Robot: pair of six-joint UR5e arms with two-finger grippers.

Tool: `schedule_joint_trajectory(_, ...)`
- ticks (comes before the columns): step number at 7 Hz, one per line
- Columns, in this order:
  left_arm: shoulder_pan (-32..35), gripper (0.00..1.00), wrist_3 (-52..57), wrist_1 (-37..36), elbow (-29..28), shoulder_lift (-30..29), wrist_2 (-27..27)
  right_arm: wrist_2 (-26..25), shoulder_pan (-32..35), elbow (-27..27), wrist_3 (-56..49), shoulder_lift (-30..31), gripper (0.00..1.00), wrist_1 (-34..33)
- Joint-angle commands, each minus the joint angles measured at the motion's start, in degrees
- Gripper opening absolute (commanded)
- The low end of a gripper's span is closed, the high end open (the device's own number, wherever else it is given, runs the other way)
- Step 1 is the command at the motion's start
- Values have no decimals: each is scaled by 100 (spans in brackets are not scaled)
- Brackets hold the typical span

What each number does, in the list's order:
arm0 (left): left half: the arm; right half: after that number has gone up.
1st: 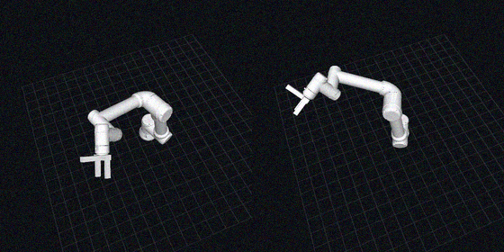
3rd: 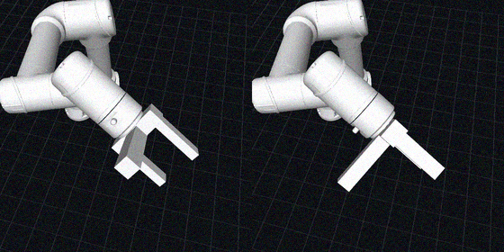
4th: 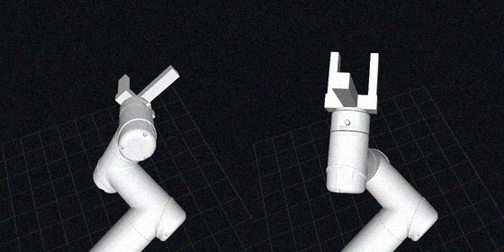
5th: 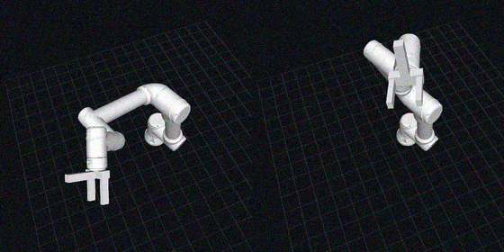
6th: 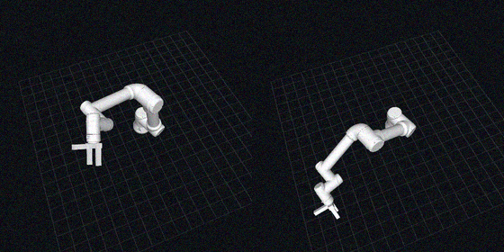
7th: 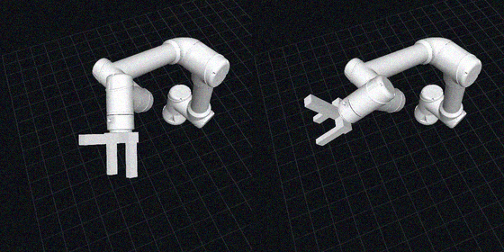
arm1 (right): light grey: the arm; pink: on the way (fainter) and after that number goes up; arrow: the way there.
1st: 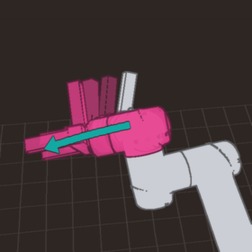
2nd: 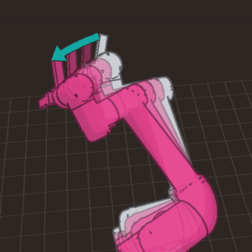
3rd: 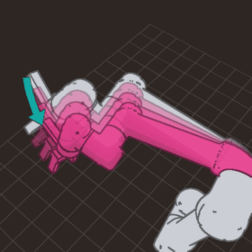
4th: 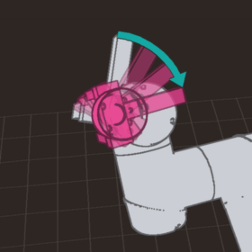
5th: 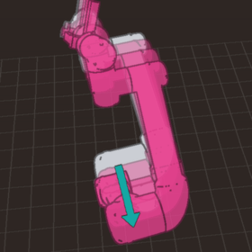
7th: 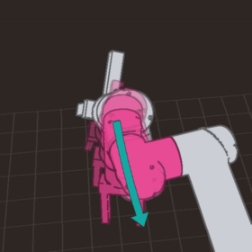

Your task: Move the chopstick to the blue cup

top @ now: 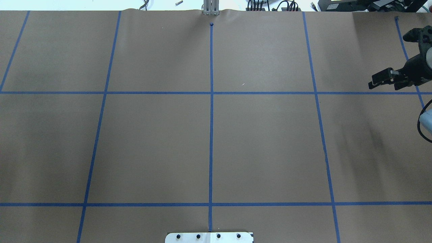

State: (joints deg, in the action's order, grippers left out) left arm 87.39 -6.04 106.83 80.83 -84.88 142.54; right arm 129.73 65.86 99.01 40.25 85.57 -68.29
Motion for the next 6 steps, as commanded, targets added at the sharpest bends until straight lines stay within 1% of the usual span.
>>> schedule_joint_trajectory(1,32,0,6,-1727,1646,24,169,0,-3,-13,0,-14,100,0)
schedule_joint_trajectory(2,-28,0,-281,-2571,2394,-28,126,0,-3,-4,0,-14,100,0)
schedule_joint_trajectory(3,-255,0,-1354,-2631,2741,-463,143,0,-3,22,-8,-14,100,0)
schedule_joint_trajectory(4,-980,0,-2391,-2493,2988,-903,126,0,6,40,0,-14,100,0)
schedule_joint_trajectory(5,-1692,0,-3881,-2465,3000,-1847,-66,0,23,57,0,-23,100,9)
schedule_joint_trajectory(6,-2517,0,-5227,-2500,2956,-2718,-677,-61,32,57,0,-23,100,0)
